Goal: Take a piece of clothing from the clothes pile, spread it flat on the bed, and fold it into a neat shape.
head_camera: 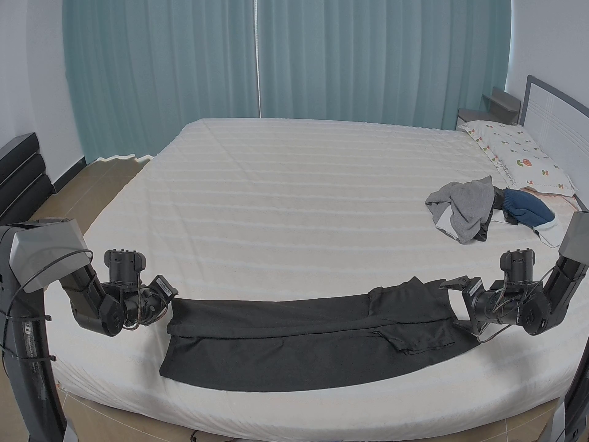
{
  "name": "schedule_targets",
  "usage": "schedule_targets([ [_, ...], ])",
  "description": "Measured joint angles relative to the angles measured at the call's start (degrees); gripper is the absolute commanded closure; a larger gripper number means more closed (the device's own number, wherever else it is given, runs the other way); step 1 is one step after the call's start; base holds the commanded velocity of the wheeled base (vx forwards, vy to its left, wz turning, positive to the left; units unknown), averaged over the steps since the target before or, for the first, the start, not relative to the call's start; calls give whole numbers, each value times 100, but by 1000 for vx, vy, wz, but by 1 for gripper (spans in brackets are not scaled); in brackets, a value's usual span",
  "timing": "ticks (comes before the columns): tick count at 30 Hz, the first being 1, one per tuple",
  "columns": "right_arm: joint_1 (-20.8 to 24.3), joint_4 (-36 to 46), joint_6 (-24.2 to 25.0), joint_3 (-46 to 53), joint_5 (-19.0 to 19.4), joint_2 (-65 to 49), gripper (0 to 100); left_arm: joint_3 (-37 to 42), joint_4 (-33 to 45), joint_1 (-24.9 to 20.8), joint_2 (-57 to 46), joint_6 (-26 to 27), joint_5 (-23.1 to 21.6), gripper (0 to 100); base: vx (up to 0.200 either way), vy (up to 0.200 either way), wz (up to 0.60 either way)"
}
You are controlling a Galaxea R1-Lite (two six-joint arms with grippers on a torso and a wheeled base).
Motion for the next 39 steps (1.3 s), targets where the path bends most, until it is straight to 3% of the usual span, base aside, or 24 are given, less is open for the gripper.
schedule_targets([
  [6,0,0,-1,6,0,9,0,160,7,63,-224,66,-217,0,0,0,0],
  [13,24,0,-20,11,2,41,0,686,-17,83,-538,783,-1079,0,0,0,0],
  [18,40,0,-34,11,5,80,0,958,-24,87,-613,1353,-1187,0,0,0,0],
  [25,46,0,-39,15,0,124,0,1168,-30,45,-618,1588,-1202,0,0,0,0],
  [32,38,0,-37,15,0,138,0,1168,-15,54,-791,1442,-1065,0,0,0,0],
  [39,40,0,-39,11,0,140,0,1041,-11,-51,-1139,525,-931,0,0,0,0],
])
